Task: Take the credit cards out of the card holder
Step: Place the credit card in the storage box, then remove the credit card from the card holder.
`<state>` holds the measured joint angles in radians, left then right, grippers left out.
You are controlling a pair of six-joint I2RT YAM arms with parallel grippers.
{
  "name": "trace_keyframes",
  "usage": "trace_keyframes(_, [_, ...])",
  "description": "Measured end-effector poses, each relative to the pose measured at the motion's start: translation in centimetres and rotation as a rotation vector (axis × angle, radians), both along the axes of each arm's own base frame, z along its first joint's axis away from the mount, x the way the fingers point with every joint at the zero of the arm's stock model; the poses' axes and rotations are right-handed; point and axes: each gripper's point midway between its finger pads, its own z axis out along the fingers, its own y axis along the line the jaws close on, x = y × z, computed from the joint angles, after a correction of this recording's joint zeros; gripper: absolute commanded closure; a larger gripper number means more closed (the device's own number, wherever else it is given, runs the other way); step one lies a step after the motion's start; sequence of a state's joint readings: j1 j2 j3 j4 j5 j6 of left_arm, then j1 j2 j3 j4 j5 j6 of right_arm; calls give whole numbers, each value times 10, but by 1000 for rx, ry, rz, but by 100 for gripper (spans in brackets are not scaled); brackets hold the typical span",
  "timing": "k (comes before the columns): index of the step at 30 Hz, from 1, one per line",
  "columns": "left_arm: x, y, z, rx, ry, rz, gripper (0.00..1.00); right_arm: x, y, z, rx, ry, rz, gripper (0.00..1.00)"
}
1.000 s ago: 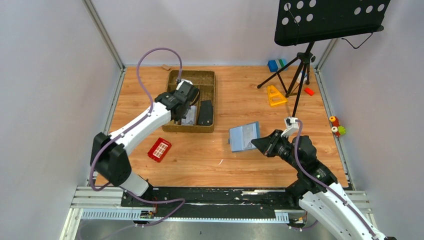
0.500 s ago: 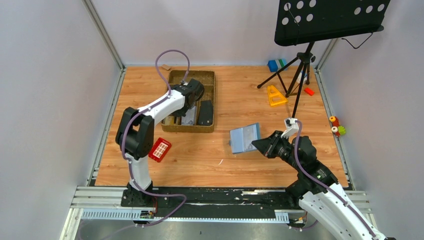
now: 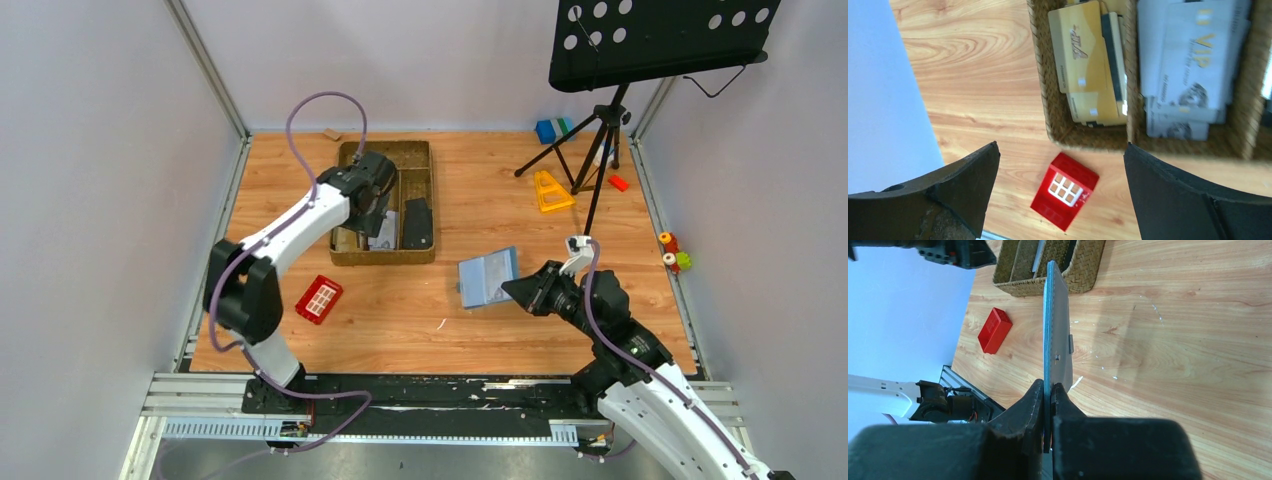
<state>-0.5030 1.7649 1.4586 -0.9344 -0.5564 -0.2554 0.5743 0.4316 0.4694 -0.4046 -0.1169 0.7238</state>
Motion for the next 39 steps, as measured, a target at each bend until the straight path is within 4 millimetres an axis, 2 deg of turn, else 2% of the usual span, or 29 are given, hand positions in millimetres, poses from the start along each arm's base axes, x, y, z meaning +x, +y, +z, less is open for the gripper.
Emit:
trace_keyframes(4, [-22,-13,30,-179,-69,-52,1,-1,3,-2,9,1,12,100])
trace_keyframes(8, [-51,-43,45,-458,-133,-154,1,-1,7,5,35,-20,32,100])
trace_keyframes(12, [-84,-85,44,-783,-162,-277,0,-1,15,14,96,-47,61,100])
trace_keyframes(17, [-119,-137,32,-1231,-162,-352,0,-6,25,10,181,-24,96,100])
trace_keyframes(22, [-141,-161,22,-1553,-105,-315,0,-12,36,12,267,4,144,100])
trace_keyframes(24, [-147,-169,29,-1643,-90,-323,0,-15,39,17,294,3,165,100])
trace_keyframes(29, [-158,-188,67,-1805,-114,-423,5,-21,47,31,347,-5,224,100])
trace_keyframes(33, [-165,-196,82,-1900,-109,-467,16,-23,52,33,367,8,258,100])
trace_keyframes(35, [-167,-199,86,-1941,-100,-475,28,-24,54,35,375,9,270,100])
trace_keyframes(36, [-167,-200,88,-1956,-99,-481,38,-24,55,36,377,8,276,100])
trace_keyframes(39, [-167,-202,91,-2004,-85,-472,79,-25,57,35,375,9,288,98])
